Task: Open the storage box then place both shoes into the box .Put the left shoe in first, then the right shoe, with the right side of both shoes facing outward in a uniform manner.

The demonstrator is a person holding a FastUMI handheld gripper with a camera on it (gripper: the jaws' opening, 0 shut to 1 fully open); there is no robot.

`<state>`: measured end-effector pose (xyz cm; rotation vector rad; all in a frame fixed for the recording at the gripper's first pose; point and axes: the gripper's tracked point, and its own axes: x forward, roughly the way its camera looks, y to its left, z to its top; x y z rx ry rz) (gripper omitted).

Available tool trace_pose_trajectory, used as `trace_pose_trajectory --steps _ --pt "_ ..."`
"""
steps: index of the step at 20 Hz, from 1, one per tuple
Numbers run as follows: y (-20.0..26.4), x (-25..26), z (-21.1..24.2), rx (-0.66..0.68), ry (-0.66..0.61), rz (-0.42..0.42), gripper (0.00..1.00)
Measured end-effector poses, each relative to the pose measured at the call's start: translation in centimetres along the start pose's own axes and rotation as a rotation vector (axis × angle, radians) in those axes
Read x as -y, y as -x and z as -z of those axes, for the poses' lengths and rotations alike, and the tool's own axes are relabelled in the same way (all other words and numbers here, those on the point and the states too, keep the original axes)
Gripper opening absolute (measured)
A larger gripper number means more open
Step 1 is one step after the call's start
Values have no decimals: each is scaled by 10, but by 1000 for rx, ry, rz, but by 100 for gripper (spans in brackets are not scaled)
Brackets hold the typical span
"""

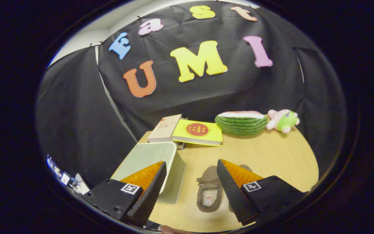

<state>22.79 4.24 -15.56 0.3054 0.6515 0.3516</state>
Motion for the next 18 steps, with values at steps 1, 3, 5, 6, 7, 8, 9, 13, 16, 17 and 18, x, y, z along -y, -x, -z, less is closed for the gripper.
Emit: trace_pose_trajectory --steps 1,3,5,6,7,8,9,13,16,17,18 --pt "-17 -4 8 -63 -44 -52 99" --pt "-48 -8 21 -188 -119 -153 97" --pt "-72 -10 27 -262 -180 -232 94" --pt "-84 -12 32 -303 -210 -272 92" --pt "-90 -19 37 -343 -245 -321 90" --pt "-94 -24 41 -381 -284 -370 88" --pt "-100 -31 44 -415 -317 -423 86" --pt "-120 -36 48 -522 -455 -552 77" --pt "-138 -34 49 -533 -461 -559 67" --pt "-140 -38 48 -537 -477 -577 65" --pt "-139 -43 46 -537 -484 -617 62"
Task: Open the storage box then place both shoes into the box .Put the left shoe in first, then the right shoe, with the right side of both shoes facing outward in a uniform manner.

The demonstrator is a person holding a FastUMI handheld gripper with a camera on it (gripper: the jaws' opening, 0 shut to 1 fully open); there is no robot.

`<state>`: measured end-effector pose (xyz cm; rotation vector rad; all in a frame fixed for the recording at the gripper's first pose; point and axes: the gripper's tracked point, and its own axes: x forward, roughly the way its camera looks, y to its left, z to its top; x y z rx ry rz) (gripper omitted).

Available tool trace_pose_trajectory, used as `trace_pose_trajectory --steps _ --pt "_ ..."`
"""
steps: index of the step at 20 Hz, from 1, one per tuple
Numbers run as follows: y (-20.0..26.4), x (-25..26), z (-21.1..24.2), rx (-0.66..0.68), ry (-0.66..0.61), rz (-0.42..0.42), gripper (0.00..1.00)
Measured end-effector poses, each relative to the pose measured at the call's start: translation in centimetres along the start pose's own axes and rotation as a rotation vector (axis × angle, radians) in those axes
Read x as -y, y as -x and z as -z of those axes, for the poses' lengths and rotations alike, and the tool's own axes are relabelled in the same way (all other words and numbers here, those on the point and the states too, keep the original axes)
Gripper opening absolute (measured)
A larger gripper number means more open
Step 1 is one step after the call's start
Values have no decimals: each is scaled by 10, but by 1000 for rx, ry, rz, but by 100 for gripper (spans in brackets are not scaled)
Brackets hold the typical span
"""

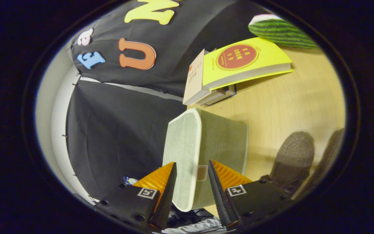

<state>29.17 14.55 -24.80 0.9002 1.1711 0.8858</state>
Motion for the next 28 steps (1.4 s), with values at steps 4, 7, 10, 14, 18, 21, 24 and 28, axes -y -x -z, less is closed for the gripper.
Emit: trace_pose_trajectory --steps 4,7,10,14,18,21,24,28 --pt "-12 5 7 -43 -39 -25 43" --pt "-11 4 18 -76 -74 -43 19" --pt "-9 -2 16 -59 -28 -1 6" --pt "-3 -17 23 -51 24 66 6" --pt "2 -51 26 -40 44 83 6" --pt "5 -83 28 -23 71 83 6" --pt "-1 -118 35 -25 128 81 6" --pt "-19 -155 40 -18 163 97 6"
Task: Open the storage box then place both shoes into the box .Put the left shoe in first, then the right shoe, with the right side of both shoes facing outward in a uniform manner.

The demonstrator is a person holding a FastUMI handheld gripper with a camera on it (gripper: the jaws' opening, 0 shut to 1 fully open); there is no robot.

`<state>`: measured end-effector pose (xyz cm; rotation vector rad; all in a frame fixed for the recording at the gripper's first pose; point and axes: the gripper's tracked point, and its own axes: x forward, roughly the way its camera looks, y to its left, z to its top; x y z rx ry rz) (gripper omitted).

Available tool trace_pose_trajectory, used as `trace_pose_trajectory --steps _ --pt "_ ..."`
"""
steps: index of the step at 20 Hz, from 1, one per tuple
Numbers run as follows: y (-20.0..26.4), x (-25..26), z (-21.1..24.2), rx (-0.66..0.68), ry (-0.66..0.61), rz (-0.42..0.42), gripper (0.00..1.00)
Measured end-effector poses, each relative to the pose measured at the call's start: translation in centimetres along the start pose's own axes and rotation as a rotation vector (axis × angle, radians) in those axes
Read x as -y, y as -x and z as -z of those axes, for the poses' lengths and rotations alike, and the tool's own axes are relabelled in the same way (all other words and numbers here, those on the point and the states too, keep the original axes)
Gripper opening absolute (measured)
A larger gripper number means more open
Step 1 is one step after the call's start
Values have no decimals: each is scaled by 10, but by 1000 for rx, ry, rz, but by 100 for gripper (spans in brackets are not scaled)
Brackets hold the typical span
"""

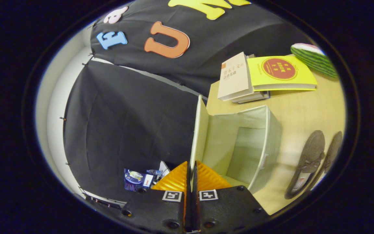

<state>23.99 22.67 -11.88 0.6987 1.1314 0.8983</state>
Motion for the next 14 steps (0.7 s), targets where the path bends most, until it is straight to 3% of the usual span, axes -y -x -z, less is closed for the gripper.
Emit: trace_pose_trajectory --steps 7,14 --pt "-50 -55 -8 81 -42 -10 6" --pt "-103 -76 -13 156 -127 -113 6"
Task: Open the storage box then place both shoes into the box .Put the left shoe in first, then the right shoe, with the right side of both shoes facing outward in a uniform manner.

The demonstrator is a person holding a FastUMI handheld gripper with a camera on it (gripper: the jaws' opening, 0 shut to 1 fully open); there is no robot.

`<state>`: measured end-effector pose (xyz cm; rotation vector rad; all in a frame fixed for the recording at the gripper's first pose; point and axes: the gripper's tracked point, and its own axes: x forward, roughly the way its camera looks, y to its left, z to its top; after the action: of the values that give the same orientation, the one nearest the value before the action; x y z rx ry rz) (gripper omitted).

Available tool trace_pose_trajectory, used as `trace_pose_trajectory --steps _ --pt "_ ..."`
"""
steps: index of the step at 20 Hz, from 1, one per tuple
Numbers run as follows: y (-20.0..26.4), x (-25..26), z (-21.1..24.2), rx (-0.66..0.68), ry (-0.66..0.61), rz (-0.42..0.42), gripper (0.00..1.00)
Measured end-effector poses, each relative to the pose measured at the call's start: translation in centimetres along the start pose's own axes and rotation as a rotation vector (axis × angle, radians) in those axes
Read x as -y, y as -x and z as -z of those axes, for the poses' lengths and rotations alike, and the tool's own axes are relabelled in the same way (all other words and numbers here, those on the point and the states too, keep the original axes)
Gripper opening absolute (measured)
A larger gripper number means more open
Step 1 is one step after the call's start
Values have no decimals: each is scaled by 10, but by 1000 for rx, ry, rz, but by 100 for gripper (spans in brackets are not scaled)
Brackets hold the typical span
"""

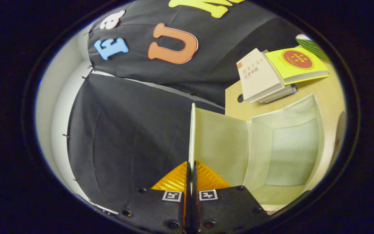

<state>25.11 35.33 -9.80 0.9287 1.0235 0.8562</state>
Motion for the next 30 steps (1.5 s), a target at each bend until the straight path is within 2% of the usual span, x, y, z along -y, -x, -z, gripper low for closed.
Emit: trace_pose_trajectory --steps 2,3,4,5,7,9,11,16,26,30 --pt "-14 -3 11 -25 27 -26 6" --pt "-18 -5 18 -39 57 -34 12" --pt "-21 -2 25 -58 93 -7 18" --pt "-24 6 32 -76 107 29 38" --pt "-21 23 42 -116 53 94 78" --pt "-13 44 39 -118 91 180 90" --pt "2 57 34 -99 142 224 100" --pt "53 94 18 -57 206 321 100" --pt "144 188 21 -122 271 567 100" --pt "180 248 17 -142 303 757 100"
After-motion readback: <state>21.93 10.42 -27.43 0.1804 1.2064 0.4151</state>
